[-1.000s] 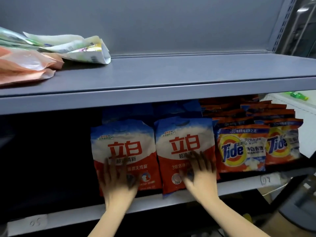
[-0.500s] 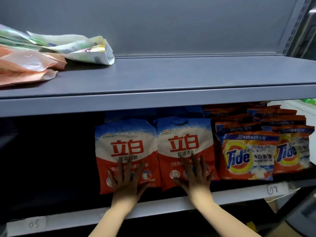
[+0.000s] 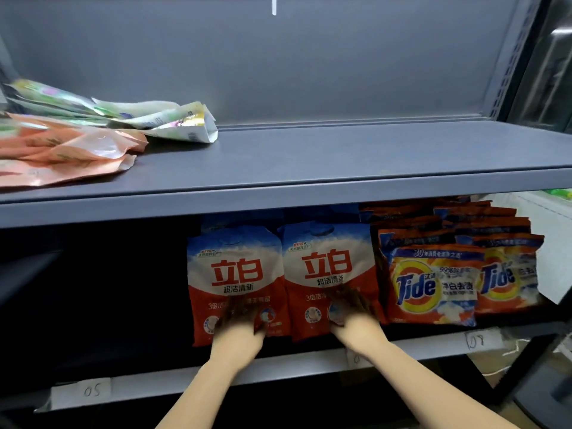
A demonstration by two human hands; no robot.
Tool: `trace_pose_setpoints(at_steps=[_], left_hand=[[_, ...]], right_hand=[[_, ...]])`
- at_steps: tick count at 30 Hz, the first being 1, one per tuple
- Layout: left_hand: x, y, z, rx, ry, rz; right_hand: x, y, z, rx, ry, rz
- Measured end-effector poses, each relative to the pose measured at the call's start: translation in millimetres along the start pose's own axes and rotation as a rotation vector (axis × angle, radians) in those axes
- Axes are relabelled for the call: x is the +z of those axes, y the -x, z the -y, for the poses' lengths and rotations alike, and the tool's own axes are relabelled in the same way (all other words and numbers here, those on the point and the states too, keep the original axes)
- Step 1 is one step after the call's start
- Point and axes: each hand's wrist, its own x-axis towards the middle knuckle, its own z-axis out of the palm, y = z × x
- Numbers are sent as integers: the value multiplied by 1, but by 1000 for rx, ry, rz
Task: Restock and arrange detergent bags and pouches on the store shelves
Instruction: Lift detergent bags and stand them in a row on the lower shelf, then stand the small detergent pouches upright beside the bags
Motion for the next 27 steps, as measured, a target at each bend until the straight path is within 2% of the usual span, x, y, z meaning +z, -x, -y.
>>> trace_pose_setpoints(at_steps=[4, 7, 10, 15, 19, 27], left_hand=[[-32, 13, -17, -70, 79, 19], [-55, 26, -30, -61, 111, -49], [-74, 40, -45, -21, 129, -147], [-108, 64, -58, 55, 161, -320], [-151, 75, -60, 53, 179, -404], [-253, 74, -42, 40, 189, -675]], right_hand=[[-27, 11, 10, -8, -73, 60], [-51, 24, 22, -47, -174, -3], [-73, 38, 33, -129, -132, -70], [-105, 59, 53, -317, -200, -143], [-137, 69, 80, -424, -253, -217], [-203, 68, 147, -624, -420, -362]])
